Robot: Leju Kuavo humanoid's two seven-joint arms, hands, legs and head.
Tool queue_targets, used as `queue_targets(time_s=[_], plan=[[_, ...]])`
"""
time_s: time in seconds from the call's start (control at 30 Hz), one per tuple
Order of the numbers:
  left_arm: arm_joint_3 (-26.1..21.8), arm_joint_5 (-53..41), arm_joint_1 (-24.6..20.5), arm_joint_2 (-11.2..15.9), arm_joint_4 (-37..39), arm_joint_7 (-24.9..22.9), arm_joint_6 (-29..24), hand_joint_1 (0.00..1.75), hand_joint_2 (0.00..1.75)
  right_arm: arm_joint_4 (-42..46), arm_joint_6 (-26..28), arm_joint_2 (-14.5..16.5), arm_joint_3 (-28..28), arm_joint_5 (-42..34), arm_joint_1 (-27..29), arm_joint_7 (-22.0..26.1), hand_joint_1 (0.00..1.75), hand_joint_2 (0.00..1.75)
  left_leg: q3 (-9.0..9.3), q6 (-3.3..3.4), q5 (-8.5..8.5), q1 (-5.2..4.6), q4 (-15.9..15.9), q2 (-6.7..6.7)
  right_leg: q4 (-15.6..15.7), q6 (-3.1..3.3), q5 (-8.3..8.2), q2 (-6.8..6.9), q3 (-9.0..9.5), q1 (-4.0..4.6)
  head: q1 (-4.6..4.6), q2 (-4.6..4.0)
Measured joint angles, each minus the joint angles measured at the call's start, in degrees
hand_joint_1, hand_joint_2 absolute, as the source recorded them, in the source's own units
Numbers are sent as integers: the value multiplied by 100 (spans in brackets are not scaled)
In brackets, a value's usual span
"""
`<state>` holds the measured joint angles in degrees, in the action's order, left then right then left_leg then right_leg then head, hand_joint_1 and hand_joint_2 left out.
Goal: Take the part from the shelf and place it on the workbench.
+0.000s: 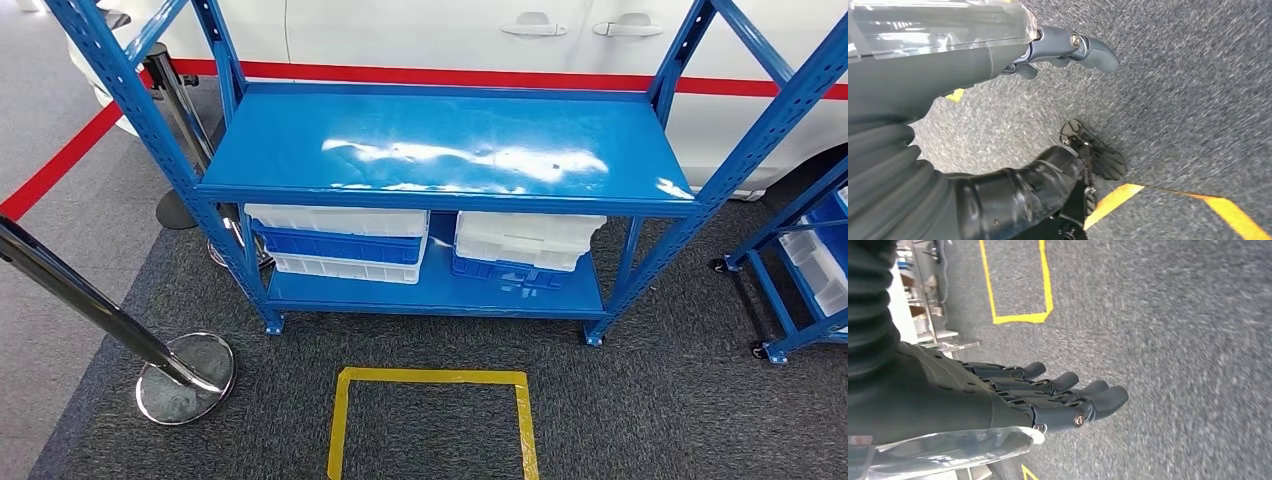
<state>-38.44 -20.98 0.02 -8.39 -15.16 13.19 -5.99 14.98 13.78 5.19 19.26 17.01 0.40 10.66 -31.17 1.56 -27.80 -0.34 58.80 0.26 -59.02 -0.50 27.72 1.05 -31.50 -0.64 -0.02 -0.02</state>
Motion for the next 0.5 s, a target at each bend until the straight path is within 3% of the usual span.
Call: queue_targets(time_s=[0.07,0.13,0.2,0.27,0.5], plan=[[302,176,68,62,-56,-108,50,0,175,48,-117,-33,-148,-142,59,-88,0,175,-2,0,0,0,0,0,0,0,0,0,0,0,0,0],[603,350,138,125,-111,-216,97,0,175,97,-231,-68,-293,-282,117,-177,0,87,-4,0,-1,0,0,0,0,0,0,0,0,0,0,0],[892,515,206,185,-161,-318,141,0,87,145,-338,-105,-429,-415,171,-260,0,0,-5,0,-1,0,0,0,0,0,1,0,-1,1,0,0],[1167,681,272,244,-209,-418,185,0,0,193,-445,-143,-565,-547,222,-344,0,0,-5,-1,0,0,0,0,0,1,2,0,-1,1,0,0],[2094,1243,486,426,-367,-764,344,0,0,343,-814,-257,-1027,-1000,397,-626,0,0,-6,-1,-1,1,0,0,0,3,4,0,-1,1,0,0]])
